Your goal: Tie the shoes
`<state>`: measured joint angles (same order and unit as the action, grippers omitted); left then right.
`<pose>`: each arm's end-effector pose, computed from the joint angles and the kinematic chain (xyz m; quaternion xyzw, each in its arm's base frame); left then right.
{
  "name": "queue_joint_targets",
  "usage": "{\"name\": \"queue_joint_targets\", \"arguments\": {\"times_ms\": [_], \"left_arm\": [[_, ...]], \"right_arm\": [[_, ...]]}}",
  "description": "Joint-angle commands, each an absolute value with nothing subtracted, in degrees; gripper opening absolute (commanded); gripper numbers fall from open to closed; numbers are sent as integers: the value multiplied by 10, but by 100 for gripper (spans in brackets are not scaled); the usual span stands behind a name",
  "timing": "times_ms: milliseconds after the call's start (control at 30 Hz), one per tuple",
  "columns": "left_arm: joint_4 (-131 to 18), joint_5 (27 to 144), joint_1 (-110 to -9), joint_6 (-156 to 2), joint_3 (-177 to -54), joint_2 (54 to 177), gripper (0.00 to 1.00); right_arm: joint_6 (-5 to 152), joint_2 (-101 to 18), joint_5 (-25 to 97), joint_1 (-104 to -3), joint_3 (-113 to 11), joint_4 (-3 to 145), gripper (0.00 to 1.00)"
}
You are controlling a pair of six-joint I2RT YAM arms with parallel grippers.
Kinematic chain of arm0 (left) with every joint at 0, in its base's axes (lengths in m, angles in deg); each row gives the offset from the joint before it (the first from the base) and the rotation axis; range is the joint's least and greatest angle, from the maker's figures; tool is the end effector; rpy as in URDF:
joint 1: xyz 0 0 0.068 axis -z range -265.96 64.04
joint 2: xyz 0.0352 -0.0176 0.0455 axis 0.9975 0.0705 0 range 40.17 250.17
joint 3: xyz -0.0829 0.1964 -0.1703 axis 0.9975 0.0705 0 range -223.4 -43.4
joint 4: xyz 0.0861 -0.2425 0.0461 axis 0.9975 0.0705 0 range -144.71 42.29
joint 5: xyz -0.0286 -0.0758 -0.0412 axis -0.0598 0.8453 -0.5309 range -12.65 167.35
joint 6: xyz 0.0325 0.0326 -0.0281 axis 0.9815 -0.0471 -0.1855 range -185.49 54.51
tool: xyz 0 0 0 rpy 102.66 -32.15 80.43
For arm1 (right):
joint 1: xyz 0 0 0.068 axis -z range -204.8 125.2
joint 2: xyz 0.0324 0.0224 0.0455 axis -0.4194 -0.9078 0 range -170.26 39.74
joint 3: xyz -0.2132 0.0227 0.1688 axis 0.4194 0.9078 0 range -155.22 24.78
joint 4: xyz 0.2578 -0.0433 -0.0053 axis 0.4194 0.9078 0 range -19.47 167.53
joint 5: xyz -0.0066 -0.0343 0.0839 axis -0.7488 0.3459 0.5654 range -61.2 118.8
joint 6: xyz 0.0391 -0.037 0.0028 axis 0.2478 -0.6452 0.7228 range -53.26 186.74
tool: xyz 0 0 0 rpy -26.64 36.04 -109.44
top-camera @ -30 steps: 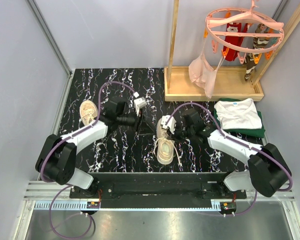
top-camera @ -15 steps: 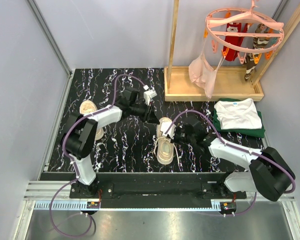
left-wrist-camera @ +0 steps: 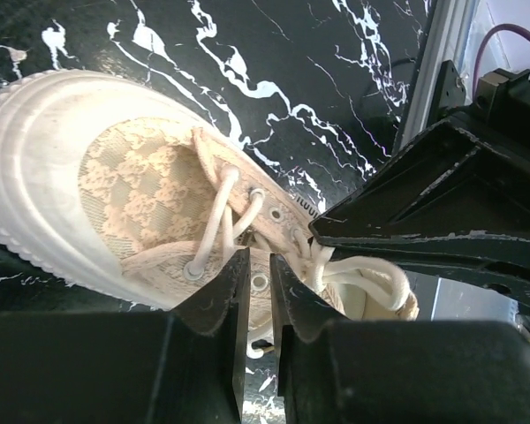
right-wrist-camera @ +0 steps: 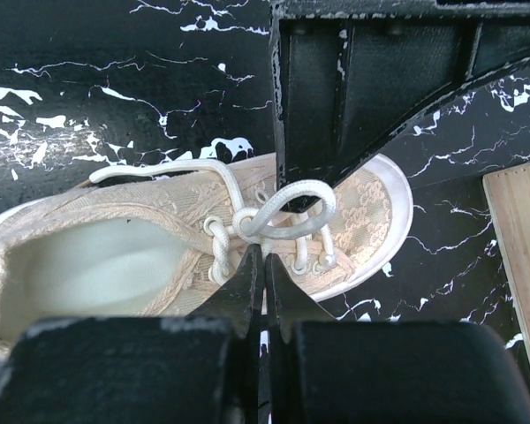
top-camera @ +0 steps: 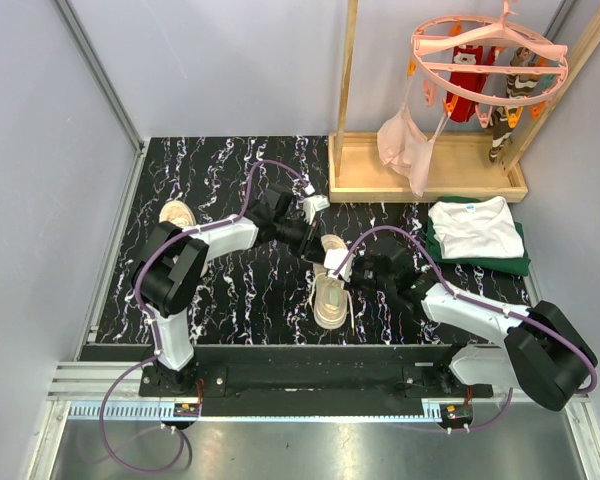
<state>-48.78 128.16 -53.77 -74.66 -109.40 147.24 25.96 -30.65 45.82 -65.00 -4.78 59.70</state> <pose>0.3132 -0.2298 0.1796 0.3217 0.7922 -0.4903 0.1689 0.1839 0.1690 0.1935 -0.6124 0.6033 0.1257 0.4951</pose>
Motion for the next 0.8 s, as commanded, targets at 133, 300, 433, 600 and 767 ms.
{"name": "queue_joint_targets", "arguments": {"times_ms": [133, 300, 433, 600, 767], "left_arm": [[-498, 1341, -526, -753, -1116, 1478, 17], [-506, 1368, -525, -759, -1111, 1477, 18], [-508, 1384, -522, -764, -1111, 1480, 19], [-508, 1378, -520, -766, -1111, 1485, 20], [-506, 1375, -519, -769, -1112, 1495, 20]], "right_arm": [[245, -296, 444, -658, -43, 553, 0], [241, -296, 445, -660, -39, 552, 0], [240, -299, 443, -661, -37, 548, 0], [243, -295, 439, -661, -33, 539, 0], [245, -293, 437, -661, -28, 526, 0]]}}
